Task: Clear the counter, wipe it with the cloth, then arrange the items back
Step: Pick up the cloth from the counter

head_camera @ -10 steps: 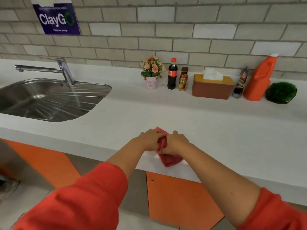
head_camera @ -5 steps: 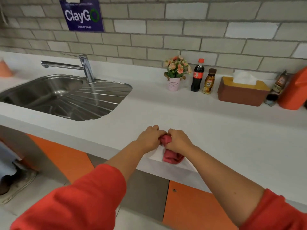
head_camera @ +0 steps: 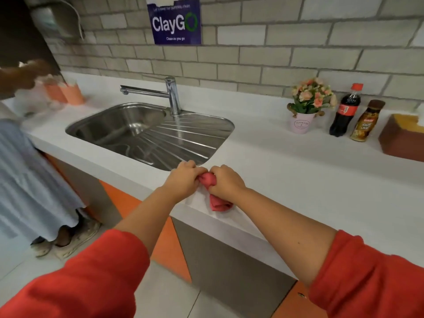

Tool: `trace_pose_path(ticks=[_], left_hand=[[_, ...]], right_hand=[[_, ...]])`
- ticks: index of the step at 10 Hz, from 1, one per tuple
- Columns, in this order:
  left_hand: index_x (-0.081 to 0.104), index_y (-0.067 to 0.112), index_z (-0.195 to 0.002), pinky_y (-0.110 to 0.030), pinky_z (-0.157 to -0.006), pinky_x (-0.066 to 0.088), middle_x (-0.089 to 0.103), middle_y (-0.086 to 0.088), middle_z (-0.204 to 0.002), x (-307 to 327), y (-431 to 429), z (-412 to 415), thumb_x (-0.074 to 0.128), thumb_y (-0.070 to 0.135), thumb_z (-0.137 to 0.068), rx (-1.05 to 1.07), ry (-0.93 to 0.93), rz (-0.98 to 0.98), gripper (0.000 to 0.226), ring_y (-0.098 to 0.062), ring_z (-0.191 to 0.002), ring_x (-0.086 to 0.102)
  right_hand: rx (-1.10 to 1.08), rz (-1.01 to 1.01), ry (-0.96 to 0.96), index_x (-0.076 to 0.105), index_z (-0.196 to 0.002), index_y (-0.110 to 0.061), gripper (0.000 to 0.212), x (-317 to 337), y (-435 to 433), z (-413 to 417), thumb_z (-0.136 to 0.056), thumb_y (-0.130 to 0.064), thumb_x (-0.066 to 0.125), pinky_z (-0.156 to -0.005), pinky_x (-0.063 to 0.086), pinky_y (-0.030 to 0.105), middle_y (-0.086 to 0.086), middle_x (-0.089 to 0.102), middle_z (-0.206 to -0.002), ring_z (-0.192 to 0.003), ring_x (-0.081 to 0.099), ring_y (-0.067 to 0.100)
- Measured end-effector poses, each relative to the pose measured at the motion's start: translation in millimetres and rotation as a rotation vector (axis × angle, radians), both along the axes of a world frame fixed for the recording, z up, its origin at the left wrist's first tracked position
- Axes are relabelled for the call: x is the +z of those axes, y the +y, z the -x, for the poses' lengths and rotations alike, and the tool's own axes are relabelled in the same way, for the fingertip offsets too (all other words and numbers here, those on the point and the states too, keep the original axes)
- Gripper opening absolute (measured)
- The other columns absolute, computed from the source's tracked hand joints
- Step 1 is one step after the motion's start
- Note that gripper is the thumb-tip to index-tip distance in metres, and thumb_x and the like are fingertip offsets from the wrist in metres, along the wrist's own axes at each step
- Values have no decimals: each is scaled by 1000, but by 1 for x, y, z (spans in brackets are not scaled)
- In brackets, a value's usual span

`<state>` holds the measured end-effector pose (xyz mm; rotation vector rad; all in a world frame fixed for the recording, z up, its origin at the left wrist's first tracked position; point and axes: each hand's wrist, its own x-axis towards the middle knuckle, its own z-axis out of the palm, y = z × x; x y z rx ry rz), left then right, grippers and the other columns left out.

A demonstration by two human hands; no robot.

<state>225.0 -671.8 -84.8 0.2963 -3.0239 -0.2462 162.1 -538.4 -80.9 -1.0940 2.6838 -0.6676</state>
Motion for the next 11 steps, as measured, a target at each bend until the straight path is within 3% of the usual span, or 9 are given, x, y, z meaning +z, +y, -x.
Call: trace_pose_path(ticks=[3,5,7,9,11], left_hand=[[45,33,-135,-42,-92,40,50,-6,-115,2,-83,-12,49,23,-88,-30,-67,67,48,-31,-110,44],[51,28,-128,-39,-91,38,51,-5,-120,2,-102,-7,58,30,-84,-134,-187,59,45,-28,-116,45],[60,20,-113,-30,-73,41,51,-1,-93,8,-111,0,65,18,-78,-254,-279,48,36,-20,-92,51],[57,16,-112,-32,-79,46,62,-5,-107,11,-107,6,68,16,-77,-312,-370,126,37,-23,-100,56],[57,14,-109,-31,-75,46,61,-3,-100,23,-88,12,67,22,-80,-306,-565,298,31,-22,-93,59]], right_hand=[[-19,-52,27,56,-117,-16,38,2,-83,-12,-81,-26,64,-77,42,32,10,51,-114,-107,53,30],[-63,-126,48,55,-121,-19,41,-10,-96,-21,-82,-26,65,-82,43,34,9,51,-119,-112,50,30],[-72,-162,34,52,-129,-22,49,-14,-95,-33,-82,-29,64,-95,43,40,10,49,-125,-115,44,30],[-114,-182,11,41,-139,-20,59,-16,-92,-41,-85,-28,63,-99,39,39,8,46,-131,-119,41,30],[-146,-90,-80,44,-137,-15,55,-7,-82,-48,-86,-22,63,-101,39,34,9,51,-135,-122,48,26]])
